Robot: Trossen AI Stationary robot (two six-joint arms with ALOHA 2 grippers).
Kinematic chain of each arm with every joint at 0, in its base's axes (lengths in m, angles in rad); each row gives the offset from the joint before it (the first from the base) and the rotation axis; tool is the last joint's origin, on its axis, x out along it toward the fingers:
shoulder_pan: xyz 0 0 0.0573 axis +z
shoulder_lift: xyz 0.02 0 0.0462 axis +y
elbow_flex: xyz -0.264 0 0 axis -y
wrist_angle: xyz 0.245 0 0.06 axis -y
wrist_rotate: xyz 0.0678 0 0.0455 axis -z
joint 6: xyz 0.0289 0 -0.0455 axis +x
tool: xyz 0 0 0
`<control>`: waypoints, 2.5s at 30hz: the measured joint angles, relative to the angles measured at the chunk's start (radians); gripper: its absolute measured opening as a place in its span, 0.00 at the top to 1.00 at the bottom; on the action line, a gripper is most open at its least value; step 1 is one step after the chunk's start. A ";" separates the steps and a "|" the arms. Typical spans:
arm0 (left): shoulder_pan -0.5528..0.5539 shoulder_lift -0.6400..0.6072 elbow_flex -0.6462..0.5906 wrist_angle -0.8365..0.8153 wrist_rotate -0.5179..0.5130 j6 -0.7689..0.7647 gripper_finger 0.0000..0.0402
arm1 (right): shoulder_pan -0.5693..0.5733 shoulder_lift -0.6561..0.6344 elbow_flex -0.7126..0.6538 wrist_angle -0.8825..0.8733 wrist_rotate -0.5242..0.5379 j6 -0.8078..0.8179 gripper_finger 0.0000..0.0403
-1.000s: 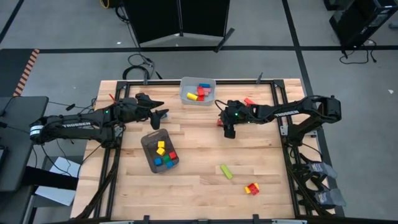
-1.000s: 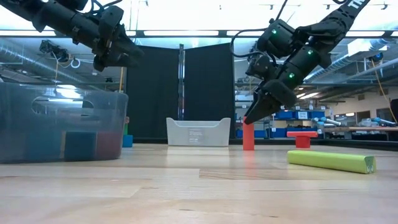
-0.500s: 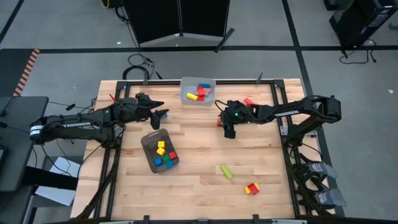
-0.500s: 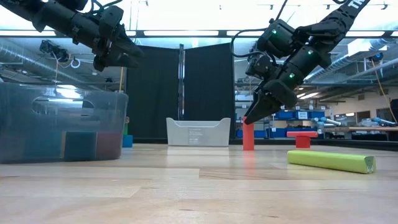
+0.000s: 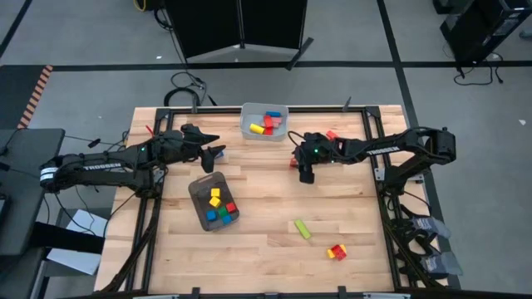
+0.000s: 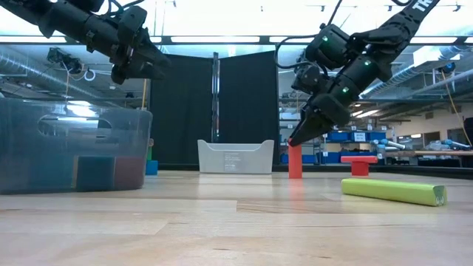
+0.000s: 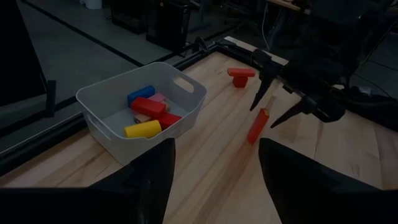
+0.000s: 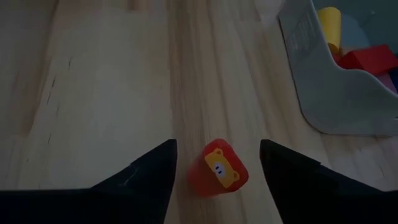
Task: Sort blocks by size
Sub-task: Put the orange rectangular block into the gray bin, then put the green rectangular block into the gray bin
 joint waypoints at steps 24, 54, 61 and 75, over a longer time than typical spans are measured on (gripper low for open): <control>0.000 0.000 0.000 0.008 0.000 0.006 0.41 | -0.010 0.152 0.002 0.182 0.009 0.067 0.24; 0.000 0.000 0.000 0.003 0.000 -0.007 0.41 | 0.003 0.212 0.062 0.538 0.017 0.081 0.87; 0.000 0.032 0.000 0.010 -0.002 -0.039 0.41 | -0.117 0.221 0.258 0.572 0.104 0.024 0.87; 0.001 0.129 -0.001 0.040 -0.029 -0.073 0.41 | -0.258 0.356 0.386 0.584 0.030 0.087 0.45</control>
